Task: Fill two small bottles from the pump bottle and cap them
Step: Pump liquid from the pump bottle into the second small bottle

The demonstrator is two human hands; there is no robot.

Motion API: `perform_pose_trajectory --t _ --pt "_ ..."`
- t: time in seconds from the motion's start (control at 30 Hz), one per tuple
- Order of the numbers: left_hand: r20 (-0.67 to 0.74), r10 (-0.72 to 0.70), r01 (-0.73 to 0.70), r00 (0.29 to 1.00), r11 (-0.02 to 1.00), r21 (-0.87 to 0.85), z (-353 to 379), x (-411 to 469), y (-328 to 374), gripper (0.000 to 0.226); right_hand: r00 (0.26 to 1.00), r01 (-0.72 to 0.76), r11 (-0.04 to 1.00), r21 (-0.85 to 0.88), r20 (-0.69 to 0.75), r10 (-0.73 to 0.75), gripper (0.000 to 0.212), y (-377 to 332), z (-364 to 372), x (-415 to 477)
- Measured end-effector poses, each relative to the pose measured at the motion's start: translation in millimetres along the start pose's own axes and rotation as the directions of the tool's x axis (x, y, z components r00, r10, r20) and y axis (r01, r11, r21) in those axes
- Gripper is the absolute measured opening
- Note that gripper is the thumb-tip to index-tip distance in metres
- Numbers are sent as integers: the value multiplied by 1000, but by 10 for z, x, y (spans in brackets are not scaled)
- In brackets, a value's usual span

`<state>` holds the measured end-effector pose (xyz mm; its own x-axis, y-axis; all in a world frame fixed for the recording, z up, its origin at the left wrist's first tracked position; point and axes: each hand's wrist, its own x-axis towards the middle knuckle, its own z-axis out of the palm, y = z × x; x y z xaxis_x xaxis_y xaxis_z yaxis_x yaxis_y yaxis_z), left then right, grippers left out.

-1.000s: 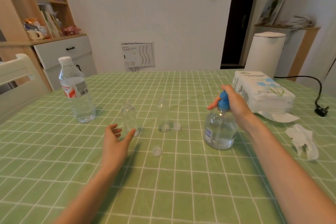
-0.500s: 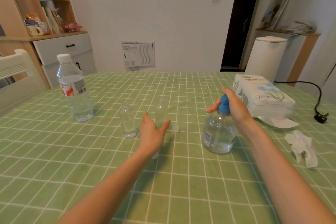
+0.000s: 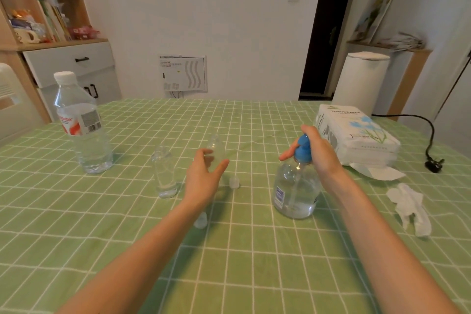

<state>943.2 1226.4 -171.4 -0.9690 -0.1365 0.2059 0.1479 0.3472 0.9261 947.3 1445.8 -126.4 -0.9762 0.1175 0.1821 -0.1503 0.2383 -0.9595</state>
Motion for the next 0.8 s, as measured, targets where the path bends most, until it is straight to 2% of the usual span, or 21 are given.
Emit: perform_pose_trajectory --t 0.13,0.23,0.4,0.57,0.7,0.8 --pt "-7 114 -114 993 993 6 -104 -168 178 41 1000 5 1000 14 20 -5 67 -23 15 -9" --pt "94 150 -148 984 989 -20 -27 -414 286 33 1000 2 1000 -1 -11 -2 69 6 -22 5" --pt "293 146 -130 945 989 -75 164 -719 416 26 999 -35 999 -4 12 35 63 -13 2 1" --pt "343 162 -121 925 983 -137 360 -704 547 25 996 -80 995 56 -22 81 45 -19 -18 -11" --pt "355 142 -78 924 979 -190 392 -676 577 20 999 -32 999 35 -8 32 62 22 -30 5" --pt "369 140 -61 919 974 -218 403 -656 590 19 1000 2 1000 10 14 -2 68 21 -35 1"
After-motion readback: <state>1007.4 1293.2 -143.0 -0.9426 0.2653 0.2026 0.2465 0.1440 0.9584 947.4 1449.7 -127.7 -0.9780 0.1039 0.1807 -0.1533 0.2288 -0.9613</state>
